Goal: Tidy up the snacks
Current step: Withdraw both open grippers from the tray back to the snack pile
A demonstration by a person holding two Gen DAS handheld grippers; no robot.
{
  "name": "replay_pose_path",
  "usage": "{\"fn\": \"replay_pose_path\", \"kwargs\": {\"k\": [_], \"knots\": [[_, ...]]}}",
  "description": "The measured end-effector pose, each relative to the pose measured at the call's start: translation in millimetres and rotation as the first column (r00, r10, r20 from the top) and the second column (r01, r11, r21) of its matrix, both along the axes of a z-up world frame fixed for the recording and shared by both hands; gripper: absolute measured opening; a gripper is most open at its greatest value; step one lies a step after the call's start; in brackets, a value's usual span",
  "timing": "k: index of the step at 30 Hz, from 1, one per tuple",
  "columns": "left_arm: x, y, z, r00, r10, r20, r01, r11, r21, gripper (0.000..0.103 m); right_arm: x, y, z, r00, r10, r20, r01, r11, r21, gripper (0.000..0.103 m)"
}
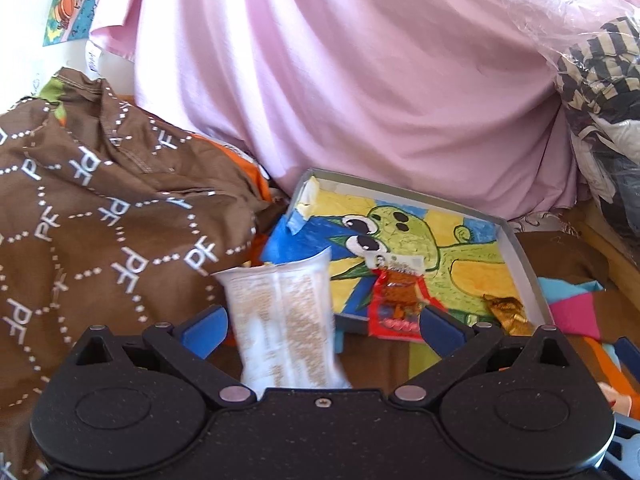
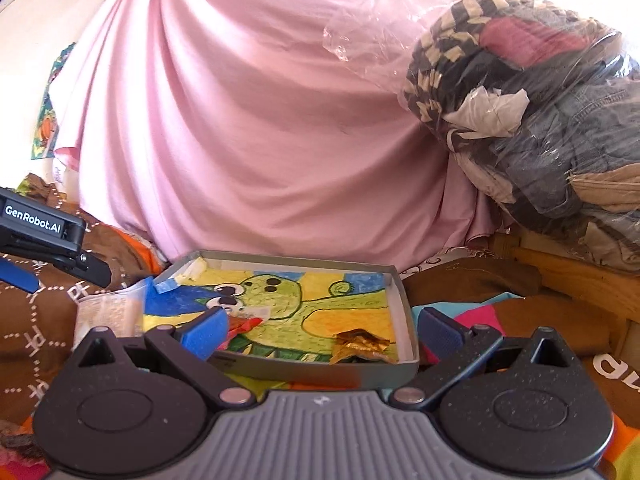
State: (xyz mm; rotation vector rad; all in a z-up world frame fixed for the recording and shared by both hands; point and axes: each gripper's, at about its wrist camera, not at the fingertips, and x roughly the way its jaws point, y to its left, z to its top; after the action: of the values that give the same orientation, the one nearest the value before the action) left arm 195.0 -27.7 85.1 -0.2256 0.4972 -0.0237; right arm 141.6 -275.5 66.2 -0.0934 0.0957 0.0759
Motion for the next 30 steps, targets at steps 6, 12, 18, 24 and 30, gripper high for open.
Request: {"fn": "replay_pose_path", "kwargs": {"k": [6, 12, 18, 24, 30], "knots": [[-21.6, 13.3, -10.3, 1.000, -0.004, -0.020, 0.005, 1.000, 0.021, 0.102, -25.6, 10.4, -6.2, 0.999, 0.039, -0.031, -0.039, 0.999, -0.014, 0.103], [-40.3, 24.6, -24.3, 0.998, -0.007, -0.063, 0.009, 0.999, 0.040, 0.102, -47.5, 21.3, -13.9, 0.992, 0.082, -0.099, -0.085, 0.996, -0.019, 0.103], [-61.0, 37.3, -39.6, 0.995, -0.014, -0.100, 0.020, 0.998, 0.060, 0.102, -69.3, 31.9, -22.6, 0.974, 0.134, -0.185, -0.139, 0.990, -0.015, 0.103], [-79.3, 49.5, -54.2, 0.989, -0.022, -0.148, 0.034, 0.996, 0.081, 0.102, -82.6, 42.5, -32.9, 0.943, 0.190, -0.272, -0.201, 0.980, -0.012, 0.103], [-90.4, 54.5, -70.8, 0.978, -0.062, -0.198, 0.085, 0.990, 0.111, 0.102, -81.5, 50.7, -48.8, 0.889, 0.242, -0.389, -0.262, 0.965, 0.003, 0.103]]}}
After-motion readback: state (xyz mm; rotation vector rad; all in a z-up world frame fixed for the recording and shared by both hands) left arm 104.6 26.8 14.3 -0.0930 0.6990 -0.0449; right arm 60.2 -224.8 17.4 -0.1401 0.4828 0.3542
